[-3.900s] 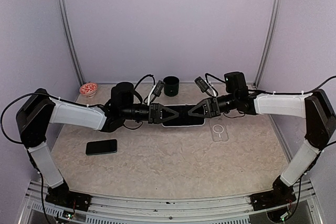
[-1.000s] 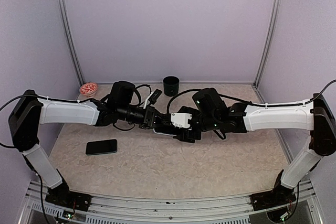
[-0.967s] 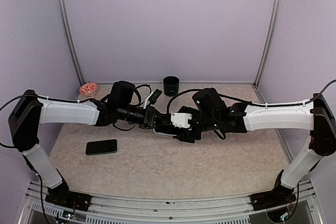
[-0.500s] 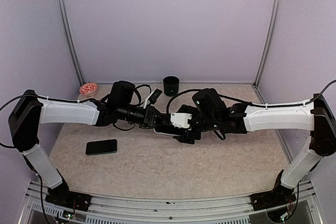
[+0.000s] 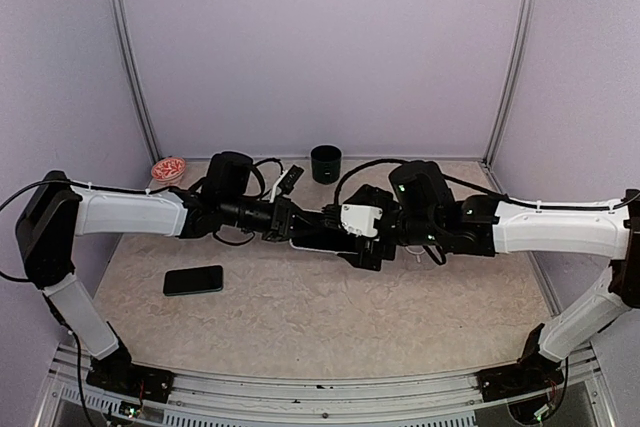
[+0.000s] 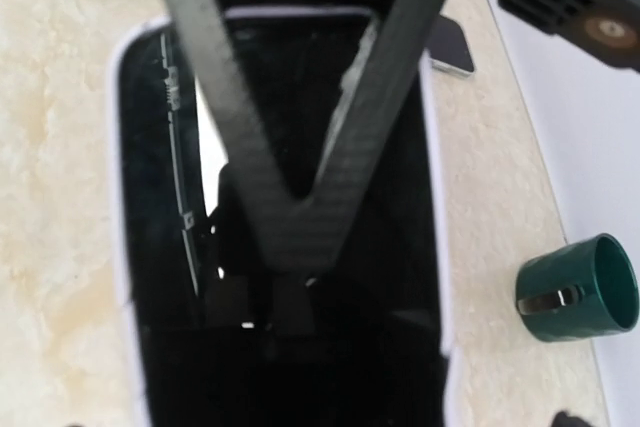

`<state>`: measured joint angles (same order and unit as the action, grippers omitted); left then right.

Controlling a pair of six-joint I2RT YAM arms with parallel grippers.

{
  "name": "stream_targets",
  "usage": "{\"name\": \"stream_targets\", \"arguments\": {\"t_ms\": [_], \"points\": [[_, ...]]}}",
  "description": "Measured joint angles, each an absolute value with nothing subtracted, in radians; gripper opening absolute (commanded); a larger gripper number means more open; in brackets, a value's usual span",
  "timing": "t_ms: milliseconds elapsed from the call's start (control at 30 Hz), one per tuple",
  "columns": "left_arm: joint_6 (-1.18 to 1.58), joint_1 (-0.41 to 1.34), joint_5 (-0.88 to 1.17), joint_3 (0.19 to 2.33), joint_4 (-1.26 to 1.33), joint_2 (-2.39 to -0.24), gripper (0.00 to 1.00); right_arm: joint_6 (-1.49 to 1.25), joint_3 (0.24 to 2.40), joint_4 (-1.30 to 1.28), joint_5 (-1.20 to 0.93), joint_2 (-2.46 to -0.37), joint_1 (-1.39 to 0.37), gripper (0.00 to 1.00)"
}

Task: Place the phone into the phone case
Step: Press the phone onto the phone case, then place the phone with the phone case at the center of the board.

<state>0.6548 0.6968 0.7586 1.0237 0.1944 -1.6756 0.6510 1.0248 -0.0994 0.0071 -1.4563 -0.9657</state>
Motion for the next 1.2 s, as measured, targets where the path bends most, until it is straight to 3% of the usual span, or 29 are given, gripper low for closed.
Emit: {"name": "stream_targets", "arguments": {"t_ms": [467, 767, 1200], "points": [[0.724, 0.645, 0.736, 0.959, 0.287, -1.676, 0.00, 0.602, 1.009, -0.107, 0.059, -1.465, -0.960, 1.00], [0.921, 0.633, 0.551, 0.830, 0.501, -1.685, 0.00, 0.457, 1.009, -0.042, 0.091, -1.461, -0.929, 1.00], [1.177, 0.649, 0.270, 0.826, 0.642, -1.806, 0.00, 0.216, 1.018, -0.017, 0.119, -1.460, -0.849, 1.00]]}}
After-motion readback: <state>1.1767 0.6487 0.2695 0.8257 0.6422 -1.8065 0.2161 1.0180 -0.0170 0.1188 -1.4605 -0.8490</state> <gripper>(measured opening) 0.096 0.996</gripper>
